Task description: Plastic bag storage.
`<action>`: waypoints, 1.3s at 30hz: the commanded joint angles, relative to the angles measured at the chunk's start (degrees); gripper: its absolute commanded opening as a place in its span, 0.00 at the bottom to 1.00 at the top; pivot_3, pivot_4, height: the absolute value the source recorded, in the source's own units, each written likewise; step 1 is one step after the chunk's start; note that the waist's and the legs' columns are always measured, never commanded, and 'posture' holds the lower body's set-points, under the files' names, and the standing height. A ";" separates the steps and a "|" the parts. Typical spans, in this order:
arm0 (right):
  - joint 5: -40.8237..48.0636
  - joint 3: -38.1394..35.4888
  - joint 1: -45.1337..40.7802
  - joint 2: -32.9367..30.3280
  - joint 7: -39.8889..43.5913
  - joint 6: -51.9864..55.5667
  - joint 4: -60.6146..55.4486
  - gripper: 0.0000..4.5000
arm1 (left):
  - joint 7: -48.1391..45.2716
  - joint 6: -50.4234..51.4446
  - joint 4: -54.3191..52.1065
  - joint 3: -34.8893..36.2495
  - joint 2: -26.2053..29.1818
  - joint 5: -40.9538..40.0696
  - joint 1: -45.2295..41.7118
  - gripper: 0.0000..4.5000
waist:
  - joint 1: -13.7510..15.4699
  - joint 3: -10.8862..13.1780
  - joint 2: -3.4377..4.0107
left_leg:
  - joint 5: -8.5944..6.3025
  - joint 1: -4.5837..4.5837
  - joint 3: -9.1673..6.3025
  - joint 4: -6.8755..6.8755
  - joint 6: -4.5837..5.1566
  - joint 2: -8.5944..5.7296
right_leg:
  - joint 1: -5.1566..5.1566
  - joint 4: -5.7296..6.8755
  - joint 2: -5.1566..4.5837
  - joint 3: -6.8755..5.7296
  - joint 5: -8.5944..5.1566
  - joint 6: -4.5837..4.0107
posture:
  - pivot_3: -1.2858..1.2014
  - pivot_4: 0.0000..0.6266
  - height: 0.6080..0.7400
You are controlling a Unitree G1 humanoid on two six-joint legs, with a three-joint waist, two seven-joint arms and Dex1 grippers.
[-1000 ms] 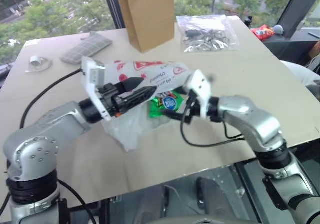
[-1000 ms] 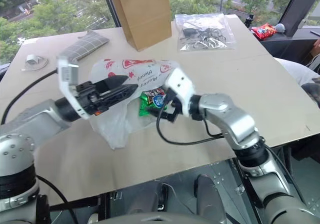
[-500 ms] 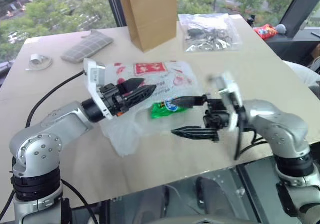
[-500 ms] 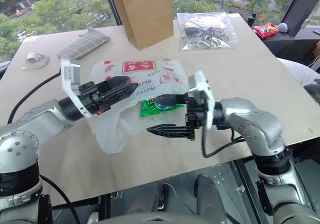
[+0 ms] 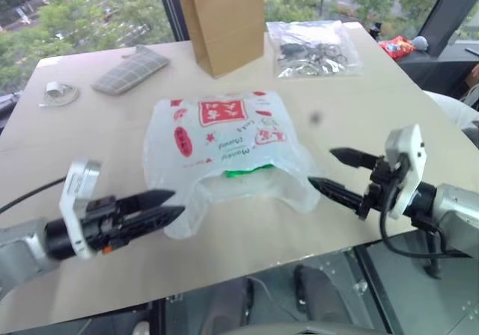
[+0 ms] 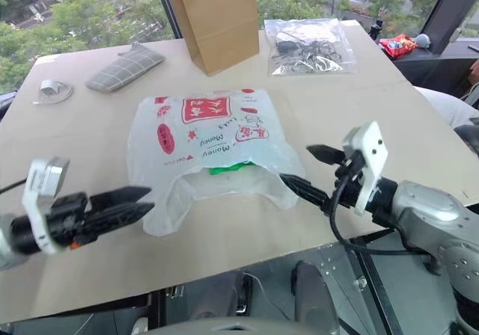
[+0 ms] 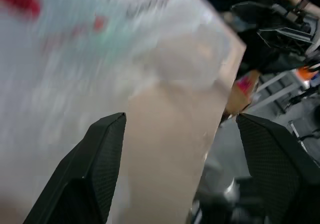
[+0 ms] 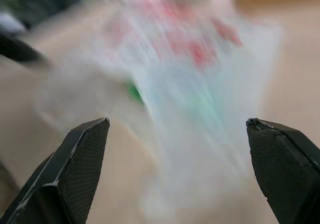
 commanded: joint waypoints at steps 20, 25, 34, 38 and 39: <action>-21.71 14.76 -5.16 7.76 3.75 -7.13 12.69 0.05 | 4.22 -14.03 -0.09 -21.60 -11.26 21.14 -7.30 0.20 | 0.83 -0.06 -0.17 | -0.15 0.04 0.01 0.02 0.20 0.26 | -0.03 -0.07 0.00 -0.07 0.19 -0.20 | 0.52 0.24 1.00; -8.28 2.50 -12.02 11.90 3.30 -5.54 13.34 0.00 | 15.85 -7.60 0.73 -18.64 -16.10 3.30 -24.41 0.01 | 1.22 0.00 -0.16 | -0.14 0.02 -0.13 0.18 0.21 0.25 | 0.03 0.00 0.00 -0.16 0.32 0.00 | 0.52 0.24 1.00; 1.79 -10.58 -36.35 6.10 0.90 -5.67 27.06 0.00 | 28.59 -9.51 18.44 -21.15 -20.71 -3.28 -61.05 0.01 | 0.86 0.05 -0.15 | -0.13 0.15 -0.18 0.37 0.21 -0.13 | 0.35 -0.10 0.00 -0.23 0.51 0.06 | 0.52 0.24 1.00; -0.10 -10.34 -41.17 5.56 -0.08 -6.43 30.37 0.00 | 27.90 -12.43 25.05 -21.97 -22.51 1.07 -67.99 0.01 | 0.69 0.02 -0.18 | -0.02 0.16 0.03 0.19 0.03 -0.13 | 0.28 -0.12 -0.01 -0.15 0.51 0.04 | 0.52 0.24 1.00; -0.45 -10.35 -41.97 5.52 -0.35 -6.74 30.90 0.00 | 27.97 -12.92 26.33 -21.84 -22.92 1.55 -69.32 0.01 | 0.70 0.02 -0.18 | -0.02 0.09 0.05 0.12 0.02 -0.14 | 0.18 -0.13 -0.02 -0.12 0.52 0.04 | 0.52 0.24 1.00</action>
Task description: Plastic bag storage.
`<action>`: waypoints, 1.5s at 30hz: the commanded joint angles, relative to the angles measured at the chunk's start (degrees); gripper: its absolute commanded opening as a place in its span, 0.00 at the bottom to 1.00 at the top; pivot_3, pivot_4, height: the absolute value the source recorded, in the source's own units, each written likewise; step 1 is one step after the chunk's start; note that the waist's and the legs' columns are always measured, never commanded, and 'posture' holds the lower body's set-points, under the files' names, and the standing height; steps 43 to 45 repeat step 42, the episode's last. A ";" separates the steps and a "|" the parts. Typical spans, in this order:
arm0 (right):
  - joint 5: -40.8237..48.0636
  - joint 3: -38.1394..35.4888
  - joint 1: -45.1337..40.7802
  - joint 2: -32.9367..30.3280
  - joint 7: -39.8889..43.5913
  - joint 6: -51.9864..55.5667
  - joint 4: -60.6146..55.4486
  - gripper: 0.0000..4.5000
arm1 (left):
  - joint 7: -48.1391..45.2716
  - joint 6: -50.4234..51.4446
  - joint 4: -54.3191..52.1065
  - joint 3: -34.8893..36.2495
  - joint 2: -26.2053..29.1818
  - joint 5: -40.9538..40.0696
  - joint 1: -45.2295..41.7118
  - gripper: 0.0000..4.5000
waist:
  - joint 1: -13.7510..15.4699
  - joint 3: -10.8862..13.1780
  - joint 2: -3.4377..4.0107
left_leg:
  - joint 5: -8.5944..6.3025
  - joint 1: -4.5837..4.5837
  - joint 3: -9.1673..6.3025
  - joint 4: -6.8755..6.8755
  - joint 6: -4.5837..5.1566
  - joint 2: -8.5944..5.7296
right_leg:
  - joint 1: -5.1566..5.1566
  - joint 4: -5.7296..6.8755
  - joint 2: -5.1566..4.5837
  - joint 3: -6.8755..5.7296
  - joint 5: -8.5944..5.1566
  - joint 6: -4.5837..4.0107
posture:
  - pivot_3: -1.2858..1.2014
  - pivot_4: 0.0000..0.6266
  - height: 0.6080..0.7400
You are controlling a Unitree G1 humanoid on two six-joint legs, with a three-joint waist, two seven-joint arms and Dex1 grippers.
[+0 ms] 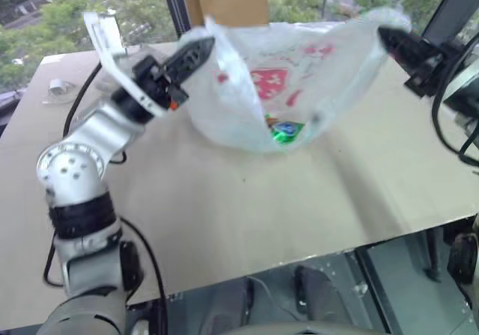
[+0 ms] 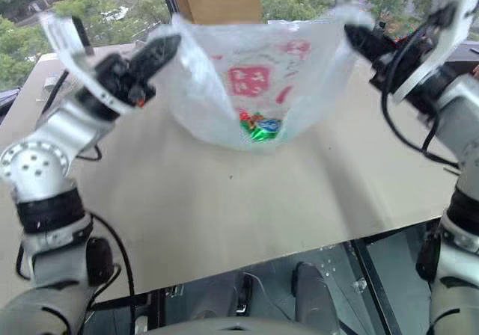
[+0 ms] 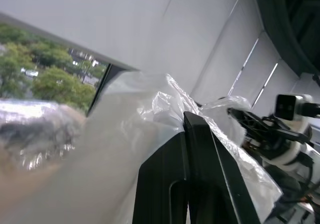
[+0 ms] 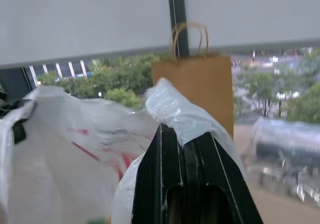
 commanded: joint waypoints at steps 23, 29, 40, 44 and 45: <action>-22.93 15.28 54.15 -3.21 8.46 -13.49 -21.86 0.17 | -13.12 -13.34 -21.28 -10.04 5.15 26.10 44.20 0.29 | 0.23 -0.03 0.04 | -0.16 0.33 0.06 0.28 0.34 0.21 | 0.38 0.01 -0.16 0.18 -0.29 0.16 | 0.52 0.24 1.00; -18.70 -0.91 66.78 -5.09 17.08 -17.24 -28.10 0.75 | -14.78 -19.43 -25.68 -1.28 6.92 30.11 57.29 0.85 | 0.41 -0.03 0.04 | -0.22 0.05 -0.01 0.17 0.42 0.25 | 0.06 -0.03 -0.12 0.11 -0.29 0.17 | 0.52 0.24 1.00; -22.46 -19.53 78.31 -7.32 33.19 -24.42 -20.37 0.96 | -18.53 -24.88 -23.56 8.33 5.86 31.41 69.09 1.00 | 1.02 -0.13 -0.13 | -0.39 0.19 0.09 0.15 0.19 0.51 | 0.33 -0.29 -0.14 -0.07 -0.35 0.21 | 0.52 0.24 1.00; -24.27 -18.87 77.79 -7.58 34.38 -25.95 -18.58 0.96 | -19.34 -24.01 -23.29 9.12 6.10 30.70 69.84 1.00 | 1.01 -0.12 -0.12 | -0.39 0.19 0.13 0.15 0.19 0.54 | 0.32 -0.29 -0.14 -0.09 -0.34 0.21 | 0.52 0.24 1.00; -24.27 -18.87 77.79 -7.58 34.38 -25.95 -18.58 0.96 | -19.34 -24.01 -23.29 9.12 6.10 30.70 69.84 1.00 | 1.01 -0.12 -0.12 | -0.39 0.19 0.13 0.15 0.19 0.54 | 0.32 -0.29 -0.14 -0.09 -0.34 0.21 | 0.52 0.24 1.00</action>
